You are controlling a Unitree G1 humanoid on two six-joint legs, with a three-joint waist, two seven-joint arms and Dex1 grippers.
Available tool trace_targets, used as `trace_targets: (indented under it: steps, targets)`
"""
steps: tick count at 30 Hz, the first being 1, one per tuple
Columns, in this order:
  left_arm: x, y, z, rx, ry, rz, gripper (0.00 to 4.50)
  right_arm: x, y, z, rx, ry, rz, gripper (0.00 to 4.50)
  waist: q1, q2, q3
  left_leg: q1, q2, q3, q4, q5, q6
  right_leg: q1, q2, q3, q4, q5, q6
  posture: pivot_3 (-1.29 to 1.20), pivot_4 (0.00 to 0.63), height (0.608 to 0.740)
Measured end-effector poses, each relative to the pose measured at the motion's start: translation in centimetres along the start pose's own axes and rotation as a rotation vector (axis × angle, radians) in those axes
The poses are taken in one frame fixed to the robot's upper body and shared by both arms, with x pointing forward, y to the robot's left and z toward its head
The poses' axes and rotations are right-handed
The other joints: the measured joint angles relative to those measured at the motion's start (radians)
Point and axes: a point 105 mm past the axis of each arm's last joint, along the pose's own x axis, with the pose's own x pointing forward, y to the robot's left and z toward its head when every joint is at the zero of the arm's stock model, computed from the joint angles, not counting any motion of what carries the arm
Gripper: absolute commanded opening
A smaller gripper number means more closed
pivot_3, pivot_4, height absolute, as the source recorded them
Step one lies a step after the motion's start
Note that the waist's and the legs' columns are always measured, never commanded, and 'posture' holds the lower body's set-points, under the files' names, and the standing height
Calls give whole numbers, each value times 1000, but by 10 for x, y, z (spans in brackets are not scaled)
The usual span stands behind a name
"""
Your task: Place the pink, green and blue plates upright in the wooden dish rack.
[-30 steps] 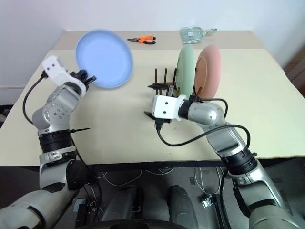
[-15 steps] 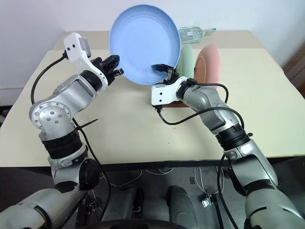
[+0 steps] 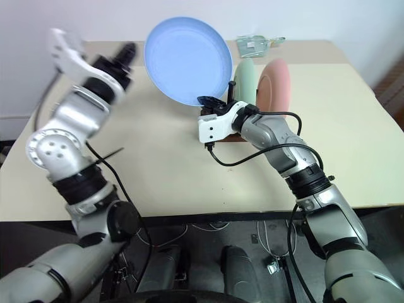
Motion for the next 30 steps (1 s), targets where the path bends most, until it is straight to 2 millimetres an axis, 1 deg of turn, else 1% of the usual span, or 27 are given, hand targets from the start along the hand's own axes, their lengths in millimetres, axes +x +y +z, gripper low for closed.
trace_targets:
  steps: [1, 2, 3, 4, 5, 6, 7, 8, 9, 10, 11, 12, 13, 15, 16, 18, 20, 22, 25, 30]
  targets:
    - [-1, 29, 16, 123, -63, 103, 2246, -1, -8, 5, 86, -24, -43, 0, -5, 0, 0, 2, 0, 0, -2, 0, 0, 0, 1, 1, 0, 0, 0, 0, 150, 740]
    - [-4, 52, 22, 286, -85, 168, 2246, -3, -18, 10, 198, -47, -90, 0, -7, 0, 0, 3, 0, 0, -4, 1, -1, 0, 3, 1, 0, 0, 0, 0, 150, 740]
    - [-4, 58, 21, 325, -80, 182, 2246, -3, -22, 11, 232, -55, -108, 0, -5, 0, 0, 3, 0, 0, -4, 1, -1, 0, 3, 1, 0, 0, 0, 0, 150, 740]
    - [-5, 65, 16, 418, -70, 184, 2246, -3, -30, 16, 344, -85, -135, 0, -1, 0, 0, 3, 0, 0, -4, 1, -1, 0, 2, 1, 0, 0, 0, 0, 150, 740]
    - [-8, 72, 6, 509, -45, 159, 2246, -3, -38, 25, 496, -129, -172, 0, 2, 0, 0, 4, 1, 0, -4, 0, -1, 2, 0, 1, 0, 0, 0, 0, 150, 740]
    - [-11, 78, -16, 575, 11, 116, 2246, -4, -47, 36, 683, -196, -204, 0, 8, 0, 0, 4, 0, -1, -3, 0, 0, 2, -2, 0, 0, 0, 0, 0, 150, 740]
    - [-15, 82, -35, 620, 63, 79, 2246, -4, -52, 45, 833, -244, -205, 0, 12, 0, 0, 4, 0, -1, -2, 0, 0, 3, -3, 0, 0, 0, 0, 0, 150, 740]
    - [-19, 82, -54, 655, 113, 35, 2246, -5, -55, 49, 967, -272, -204, 0, 16, 0, -1, 3, 0, -2, -1, -1, 2, 3, -4, 0, 0, 0, 0, 0, 150, 740]
    - [-27, 81, -79, 693, 180, -29, 2246, -8, -58, 50, 1116, -284, -198, 0, 21, -1, -1, 3, -1, -2, -1, -2, 2, 3, -6, 0, 0, 1, -1, 0, 150, 740]
    - [-33, 80, -96, 709, 226, -75, 2246, -11, -58, 48, 1198, -277, -182, 0, 26, -1, -1, 3, -1, -2, -1, -2, 2, 3, -7, -1, -1, 1, -2, 0, 150, 740]
    - [-40, 78, -110, 716, 261, -123, 2246, -15, -56, 45, 1285, -261, -164, 0, 27, -1, -1, 2, -1, -2, -1, -5, 1, 2, -9, -2, -1, 1, -3, 0, 150, 740]
    - [-45, 75, -119, 716, 282, -161, 2246, -18, -53, 43, 1349, -244, -150, 0, 27, -1, -1, 2, -2, -2, -2, -7, 4, 1, -10, -2, -1, 1, -3, 0, 150, 740]
    - [-49, 69, -125, 712, 293, -201, 2246, -20, -49, 41, 1400, -227, -140, 0, 26, -1, -1, 0, -2, -2, -2, -7, 4, -1, -11, -3, -1, 1, -3, 0, 150, 740]
    - [-56, 51, -134, 693, 292, -302, 2246, -23, -42, 37, 1489, -183, -125, 0, 20, 0, -1, -3, -2, -1, -3, -6, 5, -5, -11, -3, 1, 2, -3, 0, 150, 740]
    - [-59, 43, -136, 688, 287, -348, 2246, -24, -41, 36, 1513, -166, -124, 0, 16, 0, -1, -4, -2, -1, -3, -5, 7, -7, -11, -3, 1, 2, -3, 0, 150, 740]
    - [-68, 31, -142, 683, 298, -435, 2246, -26, -40, 36, 1531, -142, -129, 0, 2, 2, -2, -5, -2, 0, -5, -3, 5, -9, -11, -3, 1, 2, -3, 0, 150, 740]
    - [-75, 27, -149, 662, 326, -491, 2246, -28, -40, 30, 1546, -114, -154, 0, -5, 2, -2, -5, -2, 2, -7, -3, 5, -11, -11, -3, 1, 2, -3, 0, 150, 740]
    - [-80, 25, -151, 644, 341, -521, 2246, -30, -38, 24, 1567, -85, -170, 0, -5, 2, -2, -4, -2, 2, -9, -3, 6, -12, -11, -3, 1, 2, -3, 0, 150, 740]
    - [-83, 22, -151, 638, 343, -546, 2246, -30, -35, 21, 1605, -64, -165, 0, -3, 2, -2, -4, -2, 2, -10, -2, 7, -12, -11, -3, 1, 2, -3, 0, 150, 740]
    - [-84, 23, -152, 637, 355, -551, 2246, -29, -36, 17, 1617, -63, -163, 0, -1, 2, -2, -4, -3, 3, -10, -1, 8, -11, -10, -3, 1, 2, -3, 0, 150, 740]
